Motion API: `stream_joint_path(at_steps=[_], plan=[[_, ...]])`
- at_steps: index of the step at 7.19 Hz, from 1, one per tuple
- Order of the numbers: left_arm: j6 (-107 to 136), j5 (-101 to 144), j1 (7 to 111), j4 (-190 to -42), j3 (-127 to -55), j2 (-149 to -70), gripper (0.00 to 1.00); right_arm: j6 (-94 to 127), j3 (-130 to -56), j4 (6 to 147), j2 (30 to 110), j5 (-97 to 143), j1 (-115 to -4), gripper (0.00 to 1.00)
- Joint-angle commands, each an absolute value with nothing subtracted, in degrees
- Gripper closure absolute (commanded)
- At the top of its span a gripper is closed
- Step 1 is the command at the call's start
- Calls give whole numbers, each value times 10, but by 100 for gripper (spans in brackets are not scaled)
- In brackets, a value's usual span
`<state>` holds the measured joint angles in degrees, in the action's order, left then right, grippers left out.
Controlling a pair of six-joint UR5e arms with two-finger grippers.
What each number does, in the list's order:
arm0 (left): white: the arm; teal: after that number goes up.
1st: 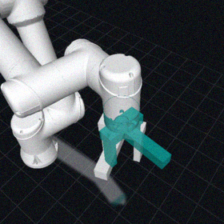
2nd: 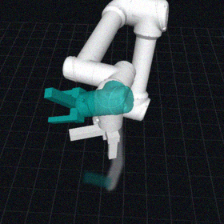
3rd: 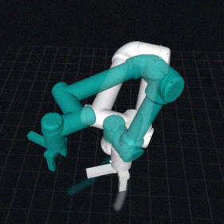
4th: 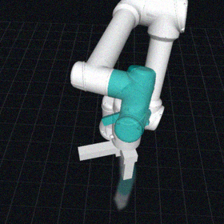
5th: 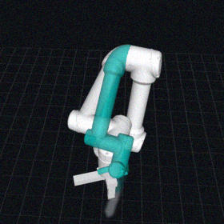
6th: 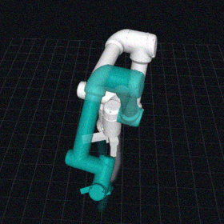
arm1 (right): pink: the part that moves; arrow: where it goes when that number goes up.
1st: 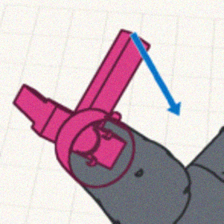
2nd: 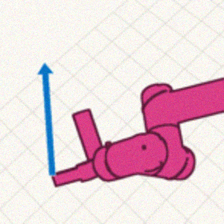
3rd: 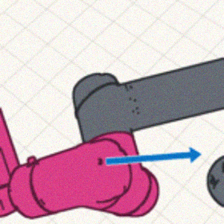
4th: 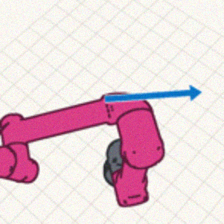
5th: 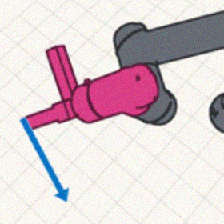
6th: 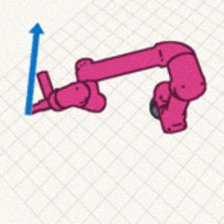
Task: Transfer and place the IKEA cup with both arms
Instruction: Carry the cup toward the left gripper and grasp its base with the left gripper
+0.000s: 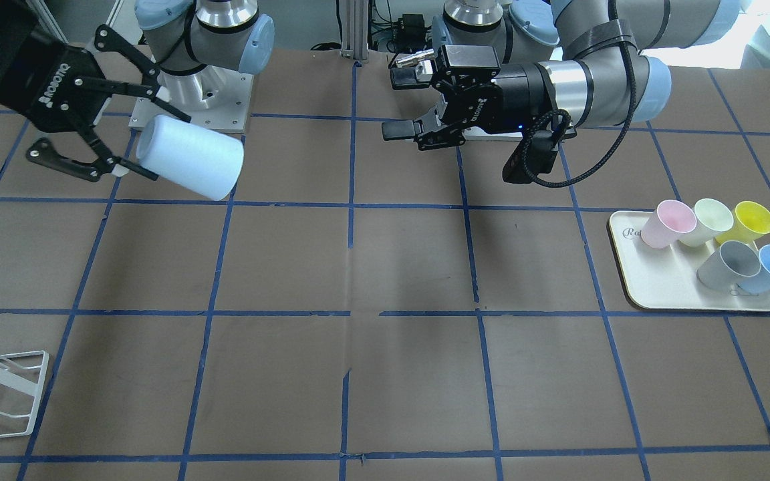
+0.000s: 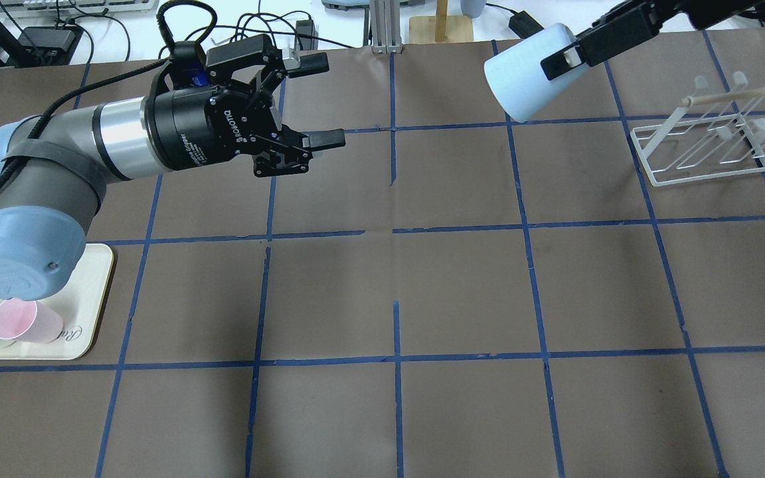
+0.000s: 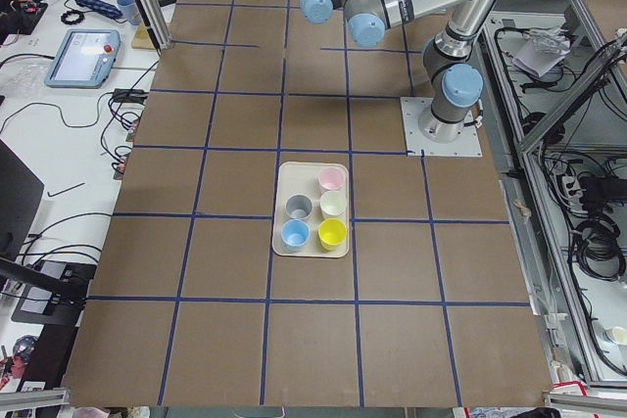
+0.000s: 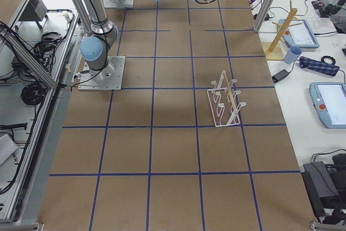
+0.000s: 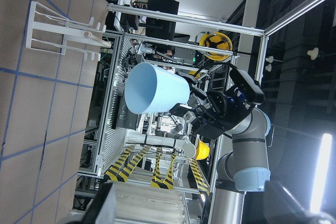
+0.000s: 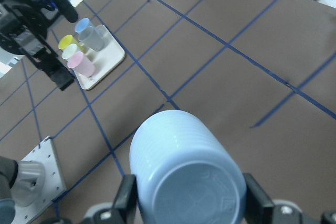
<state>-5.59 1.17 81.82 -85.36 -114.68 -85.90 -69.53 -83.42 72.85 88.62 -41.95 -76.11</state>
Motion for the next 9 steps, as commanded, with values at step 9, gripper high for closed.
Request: stream_joint_path(at_steps=[9], plan=[[-46, 74, 854, -837, -1142, -869, 0, -862, -907, 650, 905, -215, -860, 67]])
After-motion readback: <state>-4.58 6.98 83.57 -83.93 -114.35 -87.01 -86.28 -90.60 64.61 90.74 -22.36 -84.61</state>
